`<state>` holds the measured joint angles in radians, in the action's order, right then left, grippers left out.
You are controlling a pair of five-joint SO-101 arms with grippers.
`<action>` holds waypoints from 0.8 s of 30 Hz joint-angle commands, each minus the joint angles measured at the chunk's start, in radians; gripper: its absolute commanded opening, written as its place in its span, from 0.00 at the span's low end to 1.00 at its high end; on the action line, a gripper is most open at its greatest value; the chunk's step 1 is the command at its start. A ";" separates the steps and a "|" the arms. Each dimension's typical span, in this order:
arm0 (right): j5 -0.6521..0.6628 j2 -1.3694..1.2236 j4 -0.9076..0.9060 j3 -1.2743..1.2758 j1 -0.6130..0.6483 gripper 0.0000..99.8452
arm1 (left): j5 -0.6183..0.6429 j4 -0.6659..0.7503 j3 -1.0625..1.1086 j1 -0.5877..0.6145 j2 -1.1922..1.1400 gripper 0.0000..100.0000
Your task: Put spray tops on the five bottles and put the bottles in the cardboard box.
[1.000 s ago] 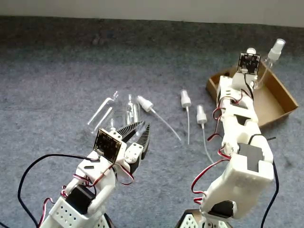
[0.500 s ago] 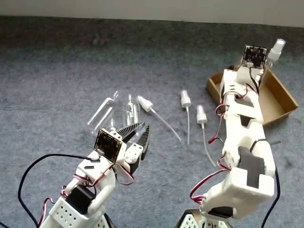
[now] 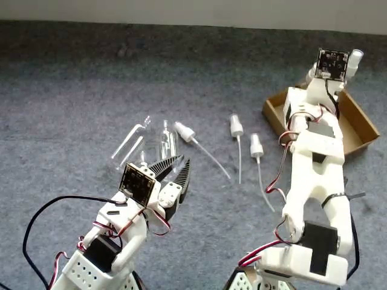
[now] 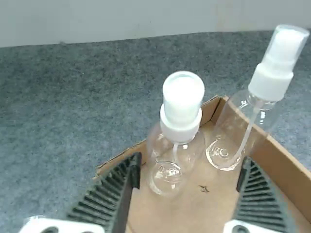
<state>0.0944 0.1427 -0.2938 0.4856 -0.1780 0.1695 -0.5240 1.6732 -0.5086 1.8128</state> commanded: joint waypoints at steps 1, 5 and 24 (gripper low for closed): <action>0.011 0.150 -0.081 -0.024 0.002 0.27 | -0.006 -0.003 0.021 0.065 0.007 0.01; 0.011 0.266 -0.182 -0.022 0.004 0.27 | -0.006 -0.003 0.021 0.084 0.007 0.01; 0.006 0.739 -0.743 -0.024 0.367 0.27 | -0.008 -0.572 -0.479 0.323 0.008 0.01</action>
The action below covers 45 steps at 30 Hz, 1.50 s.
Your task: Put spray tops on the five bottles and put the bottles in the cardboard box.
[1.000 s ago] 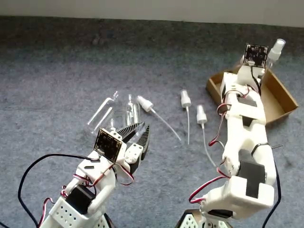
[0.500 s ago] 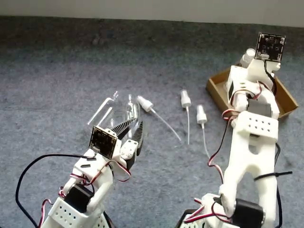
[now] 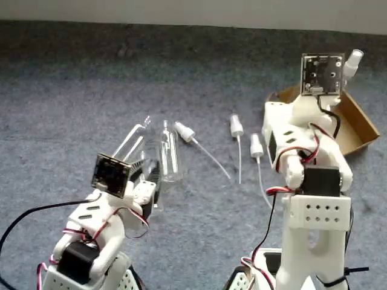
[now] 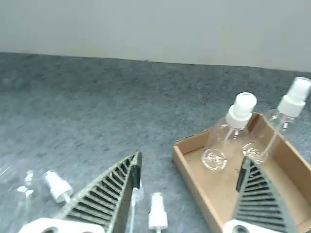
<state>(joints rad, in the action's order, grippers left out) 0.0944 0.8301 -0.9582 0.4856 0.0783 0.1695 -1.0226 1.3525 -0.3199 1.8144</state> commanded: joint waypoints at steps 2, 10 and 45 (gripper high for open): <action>0.005 0.051 -0.108 -0.036 0.179 0.27 | -0.008 -0.124 -0.185 0.205 0.007 0.01; -0.051 -0.143 -0.205 -0.165 0.371 0.27 | -0.008 -0.292 -0.186 0.401 0.007 0.01; -0.293 -1.794 -0.628 -1.759 0.556 0.27 | -0.008 -0.083 0.099 0.492 0.007 0.01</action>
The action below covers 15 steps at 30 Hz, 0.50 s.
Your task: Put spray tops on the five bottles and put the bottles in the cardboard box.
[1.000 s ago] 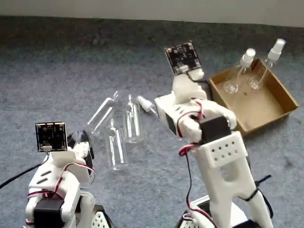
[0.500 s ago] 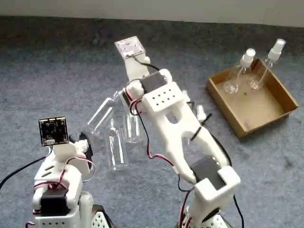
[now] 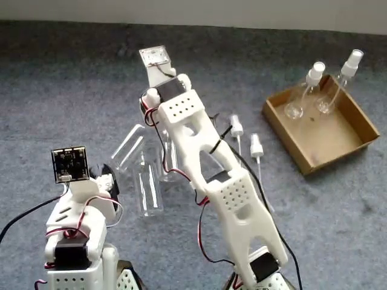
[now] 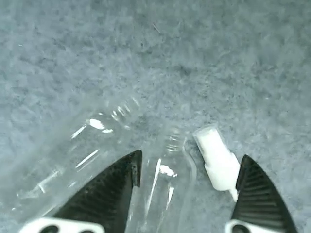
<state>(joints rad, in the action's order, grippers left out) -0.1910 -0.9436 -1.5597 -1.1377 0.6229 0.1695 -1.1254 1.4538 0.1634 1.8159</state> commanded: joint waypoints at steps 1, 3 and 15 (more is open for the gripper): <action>-0.008 -0.044 -0.035 -0.157 0.012 0.27 | -0.008 0.020 -0.002 0.008 0.005 0.01; -0.008 -0.084 -0.038 -0.191 0.012 0.27 | -0.008 0.020 -0.002 0.008 0.005 0.01; -0.005 -0.136 -0.053 -0.202 -0.067 0.17 | -0.008 0.020 -0.001 0.008 0.005 0.01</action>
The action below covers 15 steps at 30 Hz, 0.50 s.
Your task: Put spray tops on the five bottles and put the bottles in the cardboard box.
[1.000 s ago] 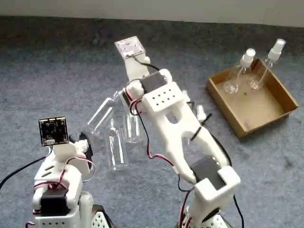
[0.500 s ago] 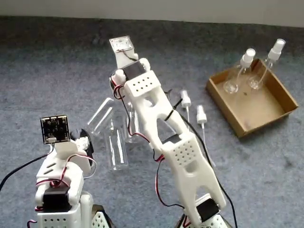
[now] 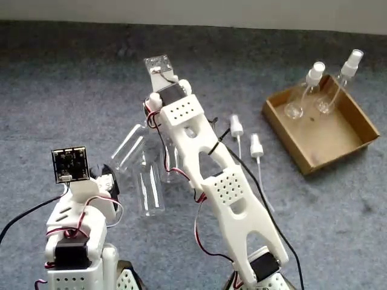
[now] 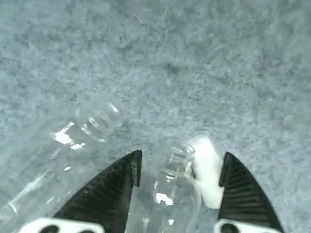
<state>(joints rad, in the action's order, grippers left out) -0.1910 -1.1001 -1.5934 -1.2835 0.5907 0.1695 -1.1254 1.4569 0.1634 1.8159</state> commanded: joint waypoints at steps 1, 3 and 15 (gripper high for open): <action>-0.005 0.019 -0.036 -0.056 -0.038 0.17 | -0.008 0.020 -0.004 0.008 0.005 0.01; 0.008 0.019 -0.070 -0.059 -0.039 0.17 | -0.008 0.020 -0.004 0.008 0.005 0.01; 0.210 0.030 -0.168 -0.070 -0.053 0.17 | -0.009 0.071 0.042 0.008 0.005 0.01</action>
<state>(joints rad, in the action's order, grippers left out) -0.0238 -1.1001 -1.7438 -1.2912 0.5646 0.1695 -1.0794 1.5014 0.1634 1.8190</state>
